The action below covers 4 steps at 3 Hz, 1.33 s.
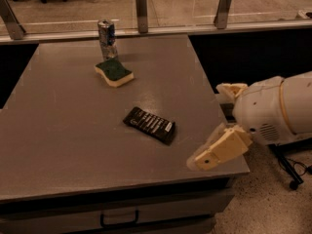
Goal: Move rxbar chocolate near sponge
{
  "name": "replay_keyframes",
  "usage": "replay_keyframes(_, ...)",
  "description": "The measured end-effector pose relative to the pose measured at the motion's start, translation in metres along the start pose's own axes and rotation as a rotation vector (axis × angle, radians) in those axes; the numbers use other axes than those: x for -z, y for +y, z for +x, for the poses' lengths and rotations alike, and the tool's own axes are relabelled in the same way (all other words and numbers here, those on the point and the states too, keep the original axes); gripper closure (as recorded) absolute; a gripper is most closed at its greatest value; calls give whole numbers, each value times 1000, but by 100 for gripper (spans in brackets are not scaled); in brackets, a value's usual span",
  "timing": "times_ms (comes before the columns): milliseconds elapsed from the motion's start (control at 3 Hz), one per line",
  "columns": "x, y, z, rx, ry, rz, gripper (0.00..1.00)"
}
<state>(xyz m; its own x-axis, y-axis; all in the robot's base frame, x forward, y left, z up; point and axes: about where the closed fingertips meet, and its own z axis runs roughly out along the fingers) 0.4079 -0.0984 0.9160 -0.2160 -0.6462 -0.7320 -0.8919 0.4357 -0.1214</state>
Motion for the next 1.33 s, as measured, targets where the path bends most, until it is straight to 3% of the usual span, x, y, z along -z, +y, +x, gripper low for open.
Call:
replay_keyframes(333, -32, 3, 8, -32, -36, 54, 0)
replay_keyframes(1333, -51, 11, 2, -4, -80, 27, 0)
